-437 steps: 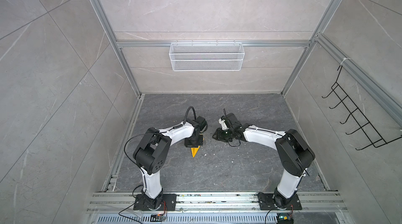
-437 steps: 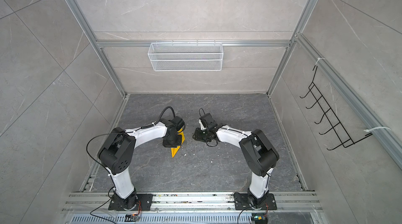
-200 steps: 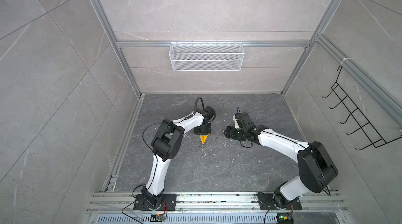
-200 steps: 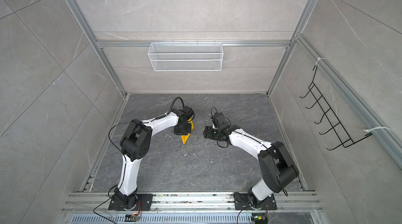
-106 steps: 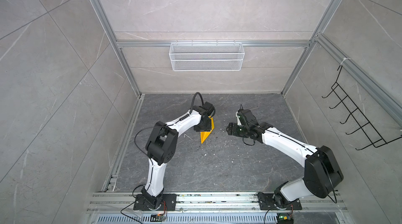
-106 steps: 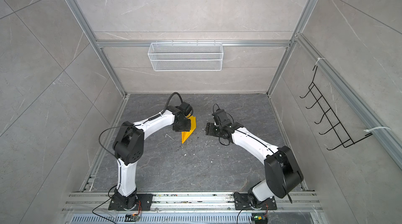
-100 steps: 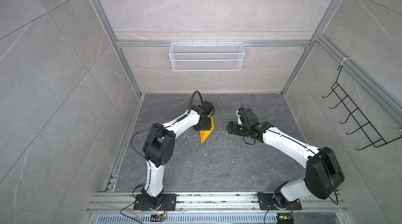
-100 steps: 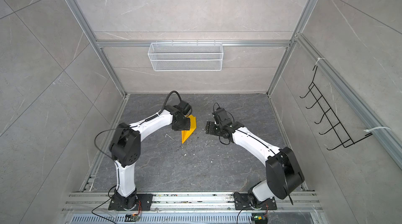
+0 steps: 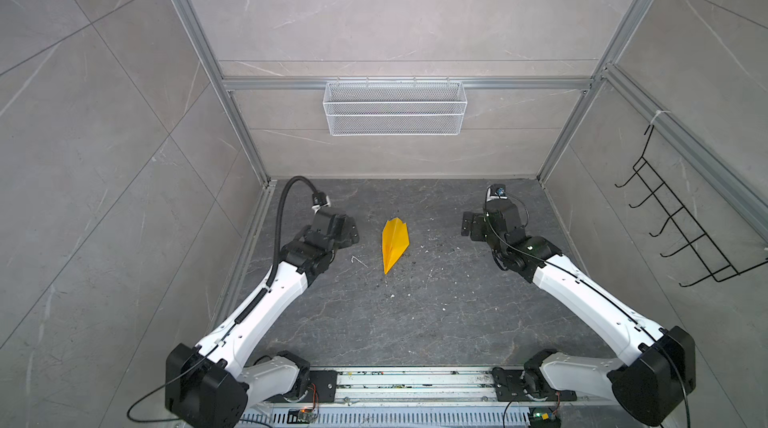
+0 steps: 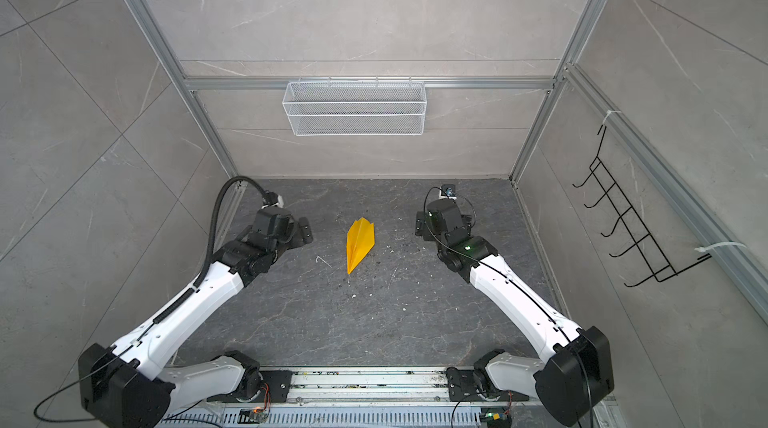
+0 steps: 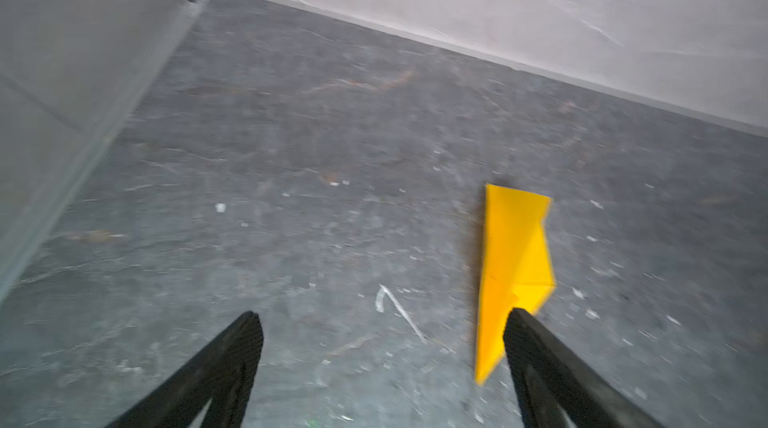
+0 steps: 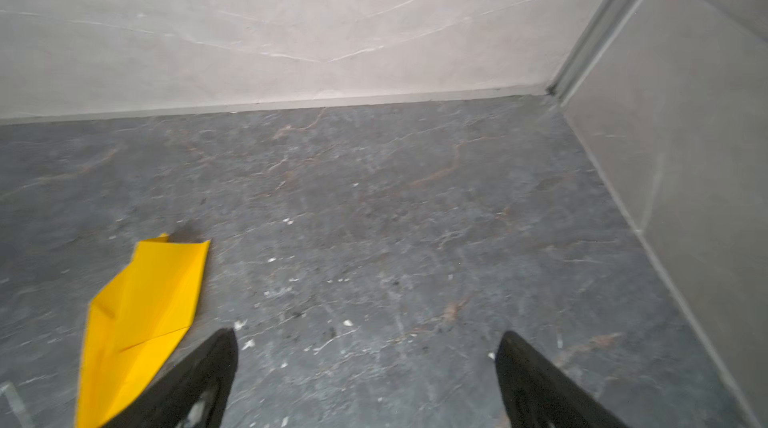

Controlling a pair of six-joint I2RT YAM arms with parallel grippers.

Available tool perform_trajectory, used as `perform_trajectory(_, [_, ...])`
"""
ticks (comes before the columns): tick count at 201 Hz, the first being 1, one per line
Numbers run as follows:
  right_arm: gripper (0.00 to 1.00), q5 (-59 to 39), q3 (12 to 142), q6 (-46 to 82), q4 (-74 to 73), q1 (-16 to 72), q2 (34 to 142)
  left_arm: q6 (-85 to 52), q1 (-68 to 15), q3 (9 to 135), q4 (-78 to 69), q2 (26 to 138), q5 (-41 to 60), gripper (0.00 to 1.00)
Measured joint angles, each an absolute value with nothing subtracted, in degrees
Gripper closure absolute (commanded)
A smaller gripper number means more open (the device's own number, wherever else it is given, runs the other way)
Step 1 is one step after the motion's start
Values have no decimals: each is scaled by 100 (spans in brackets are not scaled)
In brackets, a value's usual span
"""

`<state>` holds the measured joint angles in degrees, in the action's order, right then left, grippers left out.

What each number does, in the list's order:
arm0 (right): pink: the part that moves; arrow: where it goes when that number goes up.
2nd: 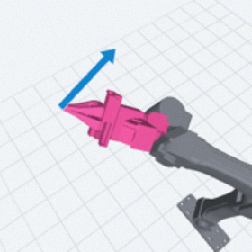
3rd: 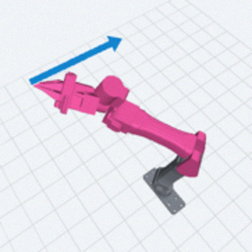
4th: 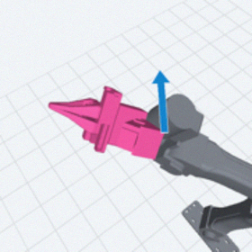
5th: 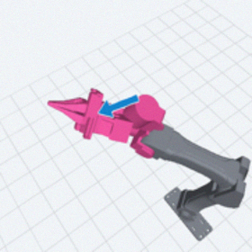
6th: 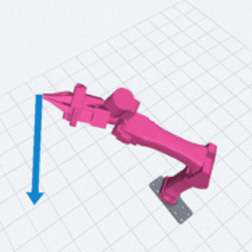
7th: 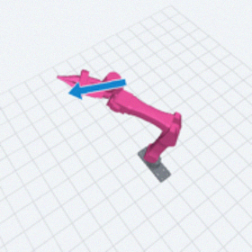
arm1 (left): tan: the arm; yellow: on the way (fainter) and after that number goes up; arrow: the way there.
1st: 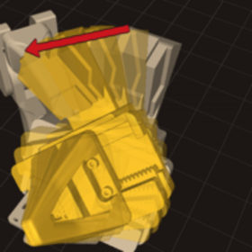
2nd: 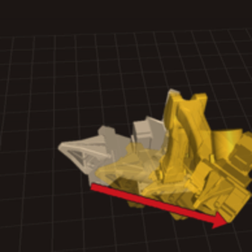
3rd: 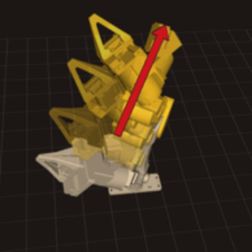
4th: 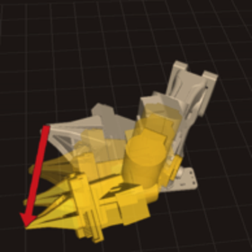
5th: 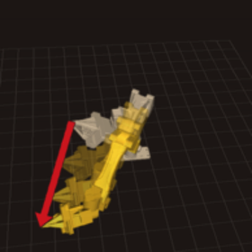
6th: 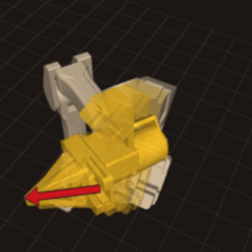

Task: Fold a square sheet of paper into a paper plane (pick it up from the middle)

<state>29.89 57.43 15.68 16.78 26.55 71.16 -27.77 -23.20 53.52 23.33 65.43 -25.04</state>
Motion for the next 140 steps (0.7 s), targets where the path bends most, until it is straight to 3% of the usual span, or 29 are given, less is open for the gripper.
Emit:
perform_trajectory(35, [1,3522,4639,1293,923,2200,7089,-2449,-1306,3826,1627,5937,-3087,0])
perform_trajectory(77, [1,3450,3594,1098,-482,1619,7424,-1973,-847,2917,657,5795,-3393,0])
perform_trajectory(140, [1,2545,2495,377,-2753,1251,7804,-862,-379,2045,-1752,6565,-2294,1])
